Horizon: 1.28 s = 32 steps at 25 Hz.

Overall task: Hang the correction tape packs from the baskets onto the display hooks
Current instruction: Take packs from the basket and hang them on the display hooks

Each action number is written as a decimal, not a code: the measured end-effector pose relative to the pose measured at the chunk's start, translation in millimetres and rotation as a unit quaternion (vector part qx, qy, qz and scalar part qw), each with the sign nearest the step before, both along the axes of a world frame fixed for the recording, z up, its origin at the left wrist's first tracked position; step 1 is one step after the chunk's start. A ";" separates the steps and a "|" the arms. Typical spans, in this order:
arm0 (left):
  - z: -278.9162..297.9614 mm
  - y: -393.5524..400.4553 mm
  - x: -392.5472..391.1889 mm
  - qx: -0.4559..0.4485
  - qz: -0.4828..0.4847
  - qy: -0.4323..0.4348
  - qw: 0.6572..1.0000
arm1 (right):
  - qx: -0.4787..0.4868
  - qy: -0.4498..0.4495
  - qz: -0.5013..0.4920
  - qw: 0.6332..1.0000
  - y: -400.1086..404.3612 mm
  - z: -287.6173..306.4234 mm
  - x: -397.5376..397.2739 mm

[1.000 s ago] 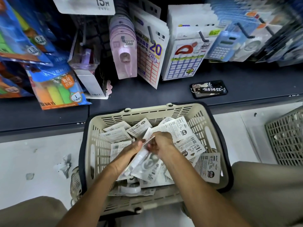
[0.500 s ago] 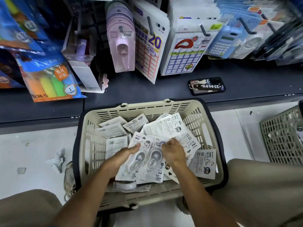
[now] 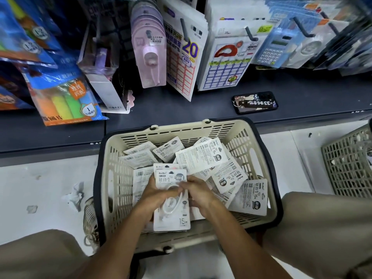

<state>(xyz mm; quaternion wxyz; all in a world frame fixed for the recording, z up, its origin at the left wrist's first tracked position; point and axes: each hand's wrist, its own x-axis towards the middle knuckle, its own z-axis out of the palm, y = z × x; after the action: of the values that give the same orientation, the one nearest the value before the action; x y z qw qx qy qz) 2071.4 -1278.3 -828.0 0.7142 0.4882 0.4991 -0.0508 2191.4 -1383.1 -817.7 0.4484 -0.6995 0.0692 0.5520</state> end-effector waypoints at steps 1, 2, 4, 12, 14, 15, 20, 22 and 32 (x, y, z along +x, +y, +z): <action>0.9 3.6 -1.4 0.012 -0.009 0.022 1.000 | -0.052 -0.086 0.019 0.995 -0.5 -1.3 1.1; 1.8 7.7 -2.9 0.031 0.008 0.045 0.998 | -0.131 -0.222 0.090 0.962 -3.2 -4.6 4.5; 2.7 14.9 -7.5 0.094 0.069 0.082 0.990 | -0.243 -0.435 0.309 0.810 -12.0 -9.2 7.7; 2.6 19.2 -8.5 0.170 0.070 0.122 0.975 | -0.129 -0.426 -0.044 0.895 -2.4 -9.6 46.6; 1.0 19.2 -12.1 0.177 0.077 0.112 0.975 | -0.125 -0.362 -0.171 0.908 9.4 -4.3 53.6; 1.0 18.1 -13.3 0.177 0.075 0.101 0.976 | -0.140 -0.353 -0.134 0.915 11.8 -5.5 61.0; 9.6 9.3 -4.5 0.211 0.026 0.045 0.976 | -0.077 -0.222 0.036 0.971 13.8 0.4 82.1; 10.1 9.6 -1.0 0.234 0.023 0.040 0.971 | -0.083 -0.252 0.109 0.958 23.1 2.1 69.9; 17.9 16.0 0.9 0.400 -0.112 0.136 0.899 | -0.033 -0.170 0.144 0.974 40.0 38.9 46.8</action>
<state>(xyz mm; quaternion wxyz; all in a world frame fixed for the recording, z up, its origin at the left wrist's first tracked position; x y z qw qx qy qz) 2072.3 -1262.3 -810.1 0.3731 0.7737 0.5120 0.0077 2238.2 -1343.1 -778.8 0.3465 -0.8002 -0.0913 0.4810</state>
